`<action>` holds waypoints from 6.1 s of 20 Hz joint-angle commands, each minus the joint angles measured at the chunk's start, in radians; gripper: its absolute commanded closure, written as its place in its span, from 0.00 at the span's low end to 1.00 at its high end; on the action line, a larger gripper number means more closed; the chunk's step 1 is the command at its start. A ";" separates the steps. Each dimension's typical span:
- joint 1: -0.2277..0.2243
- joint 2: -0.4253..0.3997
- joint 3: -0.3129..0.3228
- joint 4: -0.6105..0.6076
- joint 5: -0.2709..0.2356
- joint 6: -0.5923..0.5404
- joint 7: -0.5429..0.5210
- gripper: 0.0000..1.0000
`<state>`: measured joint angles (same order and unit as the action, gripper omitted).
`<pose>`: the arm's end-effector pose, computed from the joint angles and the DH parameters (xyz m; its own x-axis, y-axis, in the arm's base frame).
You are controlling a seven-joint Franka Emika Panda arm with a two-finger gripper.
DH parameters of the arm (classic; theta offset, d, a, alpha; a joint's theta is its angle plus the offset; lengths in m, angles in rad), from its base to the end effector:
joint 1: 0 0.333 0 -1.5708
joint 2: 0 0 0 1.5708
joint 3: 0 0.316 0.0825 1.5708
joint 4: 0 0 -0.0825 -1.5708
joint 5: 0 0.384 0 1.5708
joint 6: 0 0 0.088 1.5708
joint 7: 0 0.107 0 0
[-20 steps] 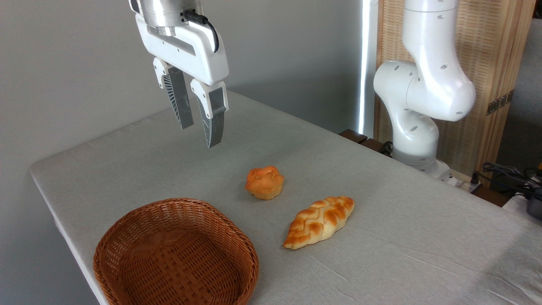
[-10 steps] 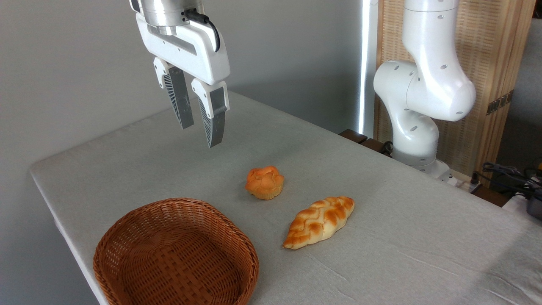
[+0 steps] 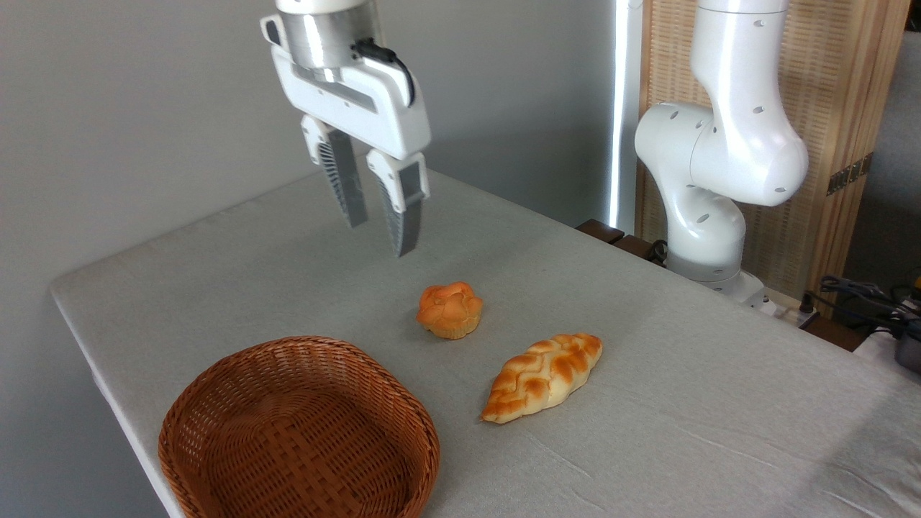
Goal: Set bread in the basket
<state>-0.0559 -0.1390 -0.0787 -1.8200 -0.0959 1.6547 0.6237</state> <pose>0.5077 -0.0808 0.5880 0.7335 -0.6791 0.0273 -0.6787 -0.7296 0.0842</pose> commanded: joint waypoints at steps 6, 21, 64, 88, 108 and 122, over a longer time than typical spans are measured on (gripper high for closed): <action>-0.039 -0.200 0.007 -0.361 -0.011 0.128 0.140 0.00; -0.107 -0.156 -0.003 -0.539 -0.025 0.336 0.163 0.00; -0.091 0.336 0.148 0.177 -0.064 0.351 0.192 0.62; -0.093 0.401 0.112 0.179 -0.067 0.389 0.182 0.00; 0.005 0.118 0.076 0.245 -0.007 -0.055 0.051 0.00; -0.001 0.122 0.080 0.209 0.045 -0.029 0.056 0.00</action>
<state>-0.0620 -0.0047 0.0053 -1.5953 -0.0607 1.6158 0.6655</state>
